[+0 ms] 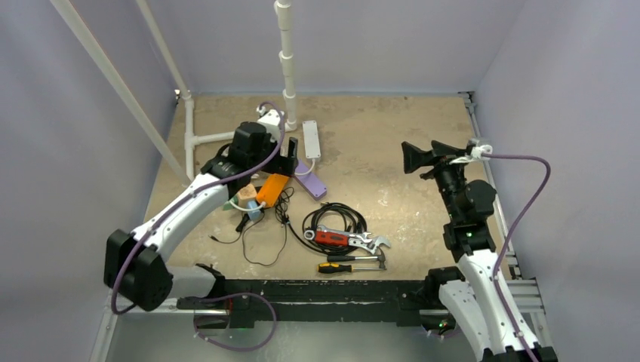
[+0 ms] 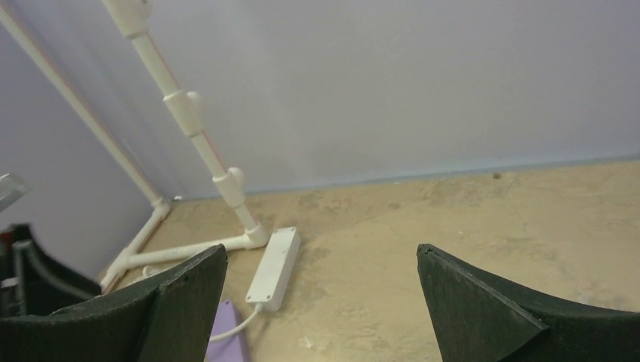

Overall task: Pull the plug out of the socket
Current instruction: Move the socket to the center of the board.

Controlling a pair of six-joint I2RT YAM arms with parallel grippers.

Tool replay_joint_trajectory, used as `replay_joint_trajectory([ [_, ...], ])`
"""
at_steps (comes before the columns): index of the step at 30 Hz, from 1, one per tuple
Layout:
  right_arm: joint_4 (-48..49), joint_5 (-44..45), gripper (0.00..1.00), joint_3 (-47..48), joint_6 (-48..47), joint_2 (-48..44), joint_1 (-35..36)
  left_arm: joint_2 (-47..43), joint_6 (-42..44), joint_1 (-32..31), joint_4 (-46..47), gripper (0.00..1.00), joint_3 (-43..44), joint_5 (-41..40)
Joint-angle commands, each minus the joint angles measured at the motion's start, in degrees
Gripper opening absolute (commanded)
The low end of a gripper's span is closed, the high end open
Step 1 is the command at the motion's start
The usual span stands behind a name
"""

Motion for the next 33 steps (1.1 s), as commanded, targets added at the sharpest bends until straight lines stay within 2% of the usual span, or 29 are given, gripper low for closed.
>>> replay_joint_trajectory([
  [1, 2.27, -9.96, 0.99, 3.17, -2.10, 3.91, -0.15, 6.51, -5.10, -0.72, 3.86, 0.96, 3.13, 11.14],
  [3, 2.68, -11.74, 0.99, 3.14, -2.24, 5.48, -0.07, 7.18, -6.17, -0.73, 5.66, 0.96, 1.28, 10.90],
  [7, 5.02, -13.66, 0.99, 2.08, -1.56, 7.34, -0.03, 5.61, -6.16, -0.70, 7.08, 0.97, -2.60, 4.62],
  [16, 7.00, -16.00, 0.99, 1.51, -1.20, 9.07, 0.28, 8.93, -15.13, 0.77, 14.66, 0.97, -4.68, 10.45],
  [21, 7.31, -16.37, 0.99, 1.12, -1.32, 7.86, 0.38, 11.06, -18.19, 3.00, 16.75, 0.94, -5.73, 9.32],
  [27, 8.39, -18.08, 0.99, 0.55, -0.94, 8.37, 0.54, 14.65, -19.26, 3.14, 18.32, 0.96, -6.03, 9.08],
  [31, 7.81, -17.99, 0.99, 0.70, -1.14, 8.00, 0.57, 17.96, -20.24, 3.21, 19.09, 0.87, -4.74, 8.32],
  [32, 7.66, -17.95, 0.99, 0.67, -1.22, 7.69, 0.61, 18.19, -20.88, 3.25, 20.65, 0.82, -5.34, 8.12],
  [33, 7.61, -17.87, 0.99, 0.58, -1.23, 7.23, 0.62, 18.26, -21.58, 3.23, 22.92, 0.72, -6.05, 7.96],
])
